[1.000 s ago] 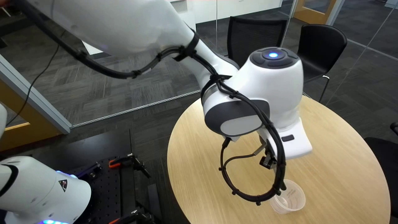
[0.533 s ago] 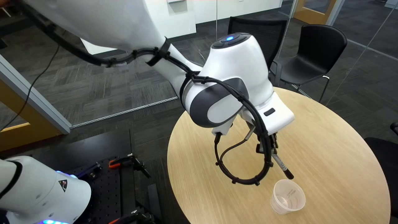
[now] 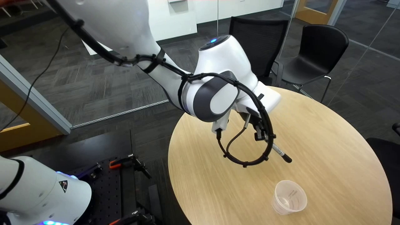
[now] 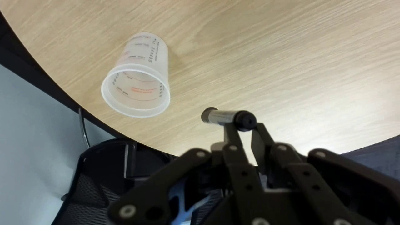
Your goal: Remove the marker from the cup and then move the cup to the left
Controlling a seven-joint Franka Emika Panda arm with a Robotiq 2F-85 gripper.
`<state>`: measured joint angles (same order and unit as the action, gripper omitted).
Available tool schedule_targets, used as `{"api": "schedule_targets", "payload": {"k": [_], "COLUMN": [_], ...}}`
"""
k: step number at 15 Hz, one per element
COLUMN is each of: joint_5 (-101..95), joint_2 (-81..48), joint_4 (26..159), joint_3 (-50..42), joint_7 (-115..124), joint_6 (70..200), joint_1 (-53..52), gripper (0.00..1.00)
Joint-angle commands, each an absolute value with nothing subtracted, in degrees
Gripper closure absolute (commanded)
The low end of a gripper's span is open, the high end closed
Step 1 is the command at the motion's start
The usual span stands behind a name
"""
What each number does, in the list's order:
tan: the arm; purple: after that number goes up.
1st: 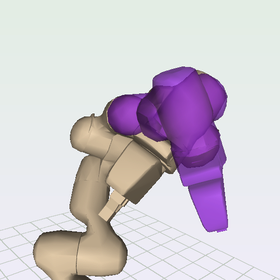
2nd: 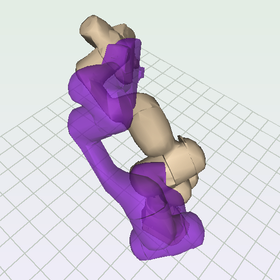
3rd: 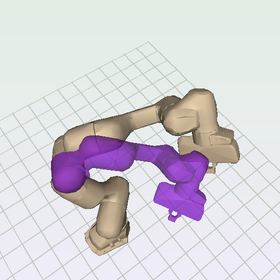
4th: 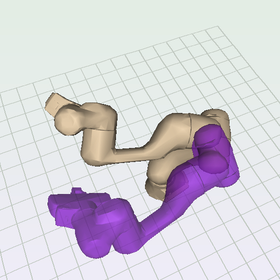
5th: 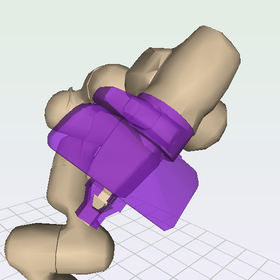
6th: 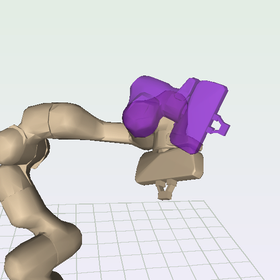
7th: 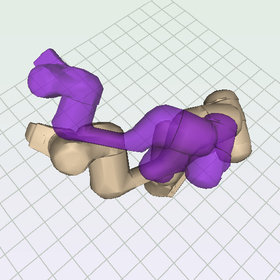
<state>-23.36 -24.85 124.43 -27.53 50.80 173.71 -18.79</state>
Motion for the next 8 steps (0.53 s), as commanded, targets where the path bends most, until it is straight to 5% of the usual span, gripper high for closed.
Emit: {"api": "schedule_targets", "payload": {"k": [1,8], "joint_5": [-23.37,-14.95], "joint_2": [-27.63,-35.61], "joint_4": [123.61,119.3], "joint_3": [-25.52,-22.22], "joint_7": [49.24,42.35], "joint_6": [177.47,176.44], "joint_1": [-17.21,-15.74], "gripper": [0.96,0.96]}}
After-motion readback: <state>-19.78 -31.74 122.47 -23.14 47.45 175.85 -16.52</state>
